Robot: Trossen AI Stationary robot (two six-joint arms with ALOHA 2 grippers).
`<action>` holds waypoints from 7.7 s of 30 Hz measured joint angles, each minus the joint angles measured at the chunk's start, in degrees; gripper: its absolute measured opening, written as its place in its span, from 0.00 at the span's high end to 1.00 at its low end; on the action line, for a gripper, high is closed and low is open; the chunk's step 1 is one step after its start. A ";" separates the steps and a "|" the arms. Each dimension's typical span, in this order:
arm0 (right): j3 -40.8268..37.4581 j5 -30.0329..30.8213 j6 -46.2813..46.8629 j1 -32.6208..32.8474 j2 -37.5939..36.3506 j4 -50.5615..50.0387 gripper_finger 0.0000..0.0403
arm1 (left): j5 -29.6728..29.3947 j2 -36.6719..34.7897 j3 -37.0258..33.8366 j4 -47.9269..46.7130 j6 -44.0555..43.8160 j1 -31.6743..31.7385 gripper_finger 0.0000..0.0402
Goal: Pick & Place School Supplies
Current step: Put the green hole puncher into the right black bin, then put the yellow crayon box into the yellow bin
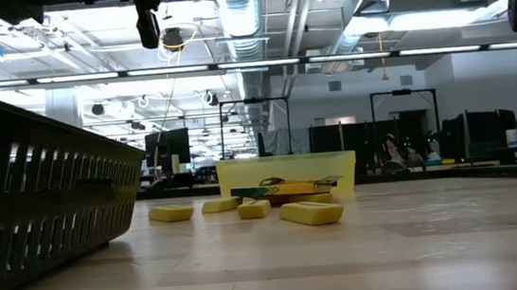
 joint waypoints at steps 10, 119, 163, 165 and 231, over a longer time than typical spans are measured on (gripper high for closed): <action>-3.97 0.02 -0.69 -2.58 0.00 8.49 0.98 | -0.12 0.02 -0.02 -1.52 -1.28 0.00 0.88; 3.88 -2.87 66.77 -41.21 12.48 36.84 0.59 | 17.54 6.56 0.13 -24.71 5.96 19.34 0.82; -17.45 0.18 99.40 -41.30 29.89 87.44 0.54 | 17.04 7.02 -0.13 -29.19 1.61 21.97 0.82; -16.94 0.17 99.89 -41.30 30.92 88.08 0.55 | 17.04 7.02 -0.76 -29.19 1.58 21.97 0.82; -9.92 -4.68 69.52 -78.38 14.05 72.75 1.00 | 15.97 6.99 -4.22 -21.71 0.12 26.25 0.82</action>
